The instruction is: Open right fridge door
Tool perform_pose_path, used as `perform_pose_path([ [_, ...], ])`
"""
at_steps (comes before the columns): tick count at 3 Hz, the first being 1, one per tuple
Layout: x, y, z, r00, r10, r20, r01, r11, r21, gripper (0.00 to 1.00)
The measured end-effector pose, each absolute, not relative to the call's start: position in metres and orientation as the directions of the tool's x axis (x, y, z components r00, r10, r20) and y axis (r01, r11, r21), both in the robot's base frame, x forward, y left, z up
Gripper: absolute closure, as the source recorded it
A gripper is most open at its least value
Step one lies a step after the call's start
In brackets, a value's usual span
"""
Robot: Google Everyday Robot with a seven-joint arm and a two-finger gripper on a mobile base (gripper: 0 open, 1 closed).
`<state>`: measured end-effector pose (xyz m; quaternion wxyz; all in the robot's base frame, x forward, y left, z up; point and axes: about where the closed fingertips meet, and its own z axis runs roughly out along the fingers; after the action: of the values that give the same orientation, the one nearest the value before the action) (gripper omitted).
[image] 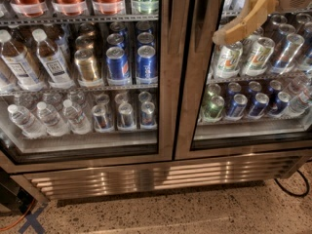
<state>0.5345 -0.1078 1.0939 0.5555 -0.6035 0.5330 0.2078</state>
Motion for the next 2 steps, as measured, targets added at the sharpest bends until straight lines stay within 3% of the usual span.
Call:
perform_pose_path([
  [2, 0.5288, -0.1048, 1.0936, 0.345, -0.389, -0.854, -0.884, 0.170, -0.434, 0.00],
])
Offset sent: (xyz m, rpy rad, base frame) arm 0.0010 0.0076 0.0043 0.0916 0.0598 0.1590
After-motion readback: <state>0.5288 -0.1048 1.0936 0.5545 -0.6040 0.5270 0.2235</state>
